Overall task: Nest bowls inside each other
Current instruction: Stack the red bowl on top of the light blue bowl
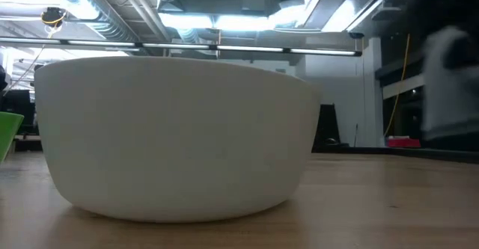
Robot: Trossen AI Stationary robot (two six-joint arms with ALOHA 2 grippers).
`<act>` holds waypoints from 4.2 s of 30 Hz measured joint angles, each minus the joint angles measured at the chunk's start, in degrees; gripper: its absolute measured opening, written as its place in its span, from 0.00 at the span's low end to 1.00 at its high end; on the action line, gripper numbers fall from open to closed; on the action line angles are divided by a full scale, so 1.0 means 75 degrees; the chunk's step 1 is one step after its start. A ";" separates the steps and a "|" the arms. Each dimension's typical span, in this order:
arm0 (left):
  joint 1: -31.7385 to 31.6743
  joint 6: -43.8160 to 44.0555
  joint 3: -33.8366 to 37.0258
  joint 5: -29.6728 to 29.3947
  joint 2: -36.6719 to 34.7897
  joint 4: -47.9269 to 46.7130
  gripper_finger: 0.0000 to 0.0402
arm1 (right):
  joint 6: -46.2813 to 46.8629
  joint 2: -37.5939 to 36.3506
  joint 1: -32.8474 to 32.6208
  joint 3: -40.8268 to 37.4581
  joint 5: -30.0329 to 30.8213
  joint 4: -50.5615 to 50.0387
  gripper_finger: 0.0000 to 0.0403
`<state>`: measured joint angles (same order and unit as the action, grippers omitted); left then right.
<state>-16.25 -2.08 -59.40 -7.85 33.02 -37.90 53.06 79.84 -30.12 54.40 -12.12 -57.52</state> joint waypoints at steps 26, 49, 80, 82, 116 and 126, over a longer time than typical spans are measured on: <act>0.0002 0.0062 0.0000 -0.0568 0.0020 0.0116 0.36 | 0.3749 -0.1455 -0.2641 -0.2382 0.0105 0.2461 0.29; 0.0002 0.0087 0.0000 -0.0544 0.0032 0.0115 0.36 | 0.4208 -0.1542 -0.2496 -0.2108 0.0639 0.2398 0.28; 0.0000 0.0141 0.0000 -0.0395 0.0032 0.0134 0.36 | 0.3865 -0.1548 -0.2143 -0.3589 -0.0100 0.2979 0.21; 0.0002 0.0142 0.0000 -0.0394 0.0032 0.0201 0.36 | 0.3799 -0.1548 -0.2143 -0.3729 -0.0324 0.3247 0.10; 0.0000 0.0037 0.0003 -0.0572 0.0032 0.0045 0.36 | -0.2929 0.2336 0.1586 0.4650 -0.0014 0.0794 0.00; 0.0001 0.0044 0.0003 -0.0206 0.0031 0.0016 0.36 | -0.3910 0.3240 0.1950 0.5408 -0.0748 0.2230 0.00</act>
<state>-16.24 -1.75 -59.37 -9.39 33.25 -37.78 23.73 104.13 -15.50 94.96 -17.74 -40.80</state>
